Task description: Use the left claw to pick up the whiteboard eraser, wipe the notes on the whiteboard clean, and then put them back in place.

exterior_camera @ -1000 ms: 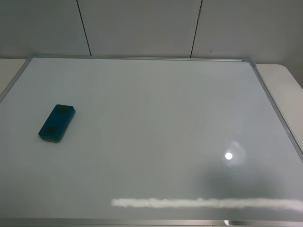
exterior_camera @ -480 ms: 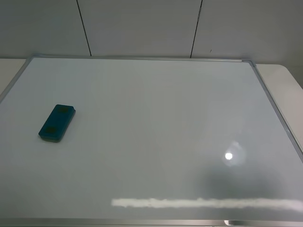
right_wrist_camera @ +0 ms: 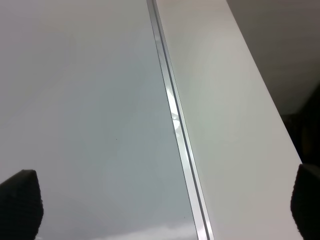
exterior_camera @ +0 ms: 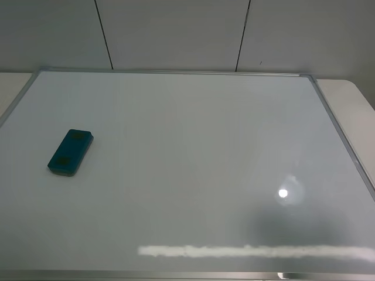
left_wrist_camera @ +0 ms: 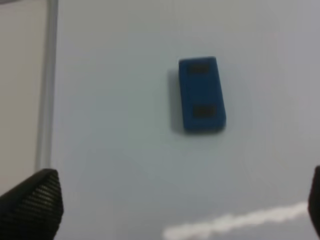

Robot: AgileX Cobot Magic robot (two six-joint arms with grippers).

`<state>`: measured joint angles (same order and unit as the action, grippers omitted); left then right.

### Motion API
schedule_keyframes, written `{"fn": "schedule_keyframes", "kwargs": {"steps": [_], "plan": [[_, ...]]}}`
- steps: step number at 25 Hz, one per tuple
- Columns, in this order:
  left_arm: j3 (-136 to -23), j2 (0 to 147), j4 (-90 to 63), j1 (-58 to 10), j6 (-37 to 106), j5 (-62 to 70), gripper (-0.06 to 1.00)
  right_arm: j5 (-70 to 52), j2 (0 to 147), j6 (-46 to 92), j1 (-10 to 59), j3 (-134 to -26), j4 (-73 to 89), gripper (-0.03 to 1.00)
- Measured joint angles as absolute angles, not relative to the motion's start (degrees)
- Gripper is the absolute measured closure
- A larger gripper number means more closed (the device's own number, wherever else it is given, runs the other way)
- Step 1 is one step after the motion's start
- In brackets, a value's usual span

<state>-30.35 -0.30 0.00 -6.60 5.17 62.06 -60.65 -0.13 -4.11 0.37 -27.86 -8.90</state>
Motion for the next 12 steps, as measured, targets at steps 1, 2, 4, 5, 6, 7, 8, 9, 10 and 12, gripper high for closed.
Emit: {"fn": "schedule_keyframes", "kwargs": {"steps": [1, 2, 4, 5, 6, 7, 8, 9, 10, 12], "plan": [[-30.1, -0.3, 0.0, -6.6, 5.2, 60.8, -0.05, -60.6, -0.1, -4.1, 0.4, -27.9, -8.9, -0.02], [-30.1, -0.3, 0.0, -6.6, 5.2, 60.3, -0.05, -60.6, -0.1, -4.1, 0.4, -27.9, -8.9, -0.02], [-29.9, -0.3, 0.0, -6.6, 5.3, 60.0, -0.05, -60.6, -0.1, -4.1, 0.4, -27.9, -8.9, -0.02], [-29.5, -0.3, -0.3, -6.6, 5.3, 60.1, -0.05, -60.6, -0.1, -4.1, 0.4, -27.9, -8.9, -0.02], [-29.3, -0.3, -0.6, -6.6, 5.3, 60.2, -0.05, -60.6, -0.1, -4.1, 0.4, -27.9, -8.9, -0.02], [-29.1, -0.3, -0.7, -6.6, 5.3, 60.2, -0.05, -60.6, -0.1, -4.1, 0.4, -27.9, -8.9, -0.02], [-29.0, -0.3, -0.7, -6.6, 5.3, 60.2, -0.05, -60.6, -0.1, -4.1, 0.4, -27.9, -8.9, -0.02], [-29.0, -0.3, -0.9, -6.6, 5.3, 60.2, -0.05, -60.6, -0.1, -4.1, 0.4, -27.9, -8.9, -0.02], [-29.0, -0.3, -0.9, -6.6, 5.3, 60.2, -0.05, -60.6, -0.1, -4.1, 0.4, -27.9, -8.9, -0.02], [-29.0, -0.3, -0.9, -6.6, 5.3, 60.2, -0.05, -60.6, -0.1, -4.1, 0.4, -27.9, -8.9, -0.02]]}}
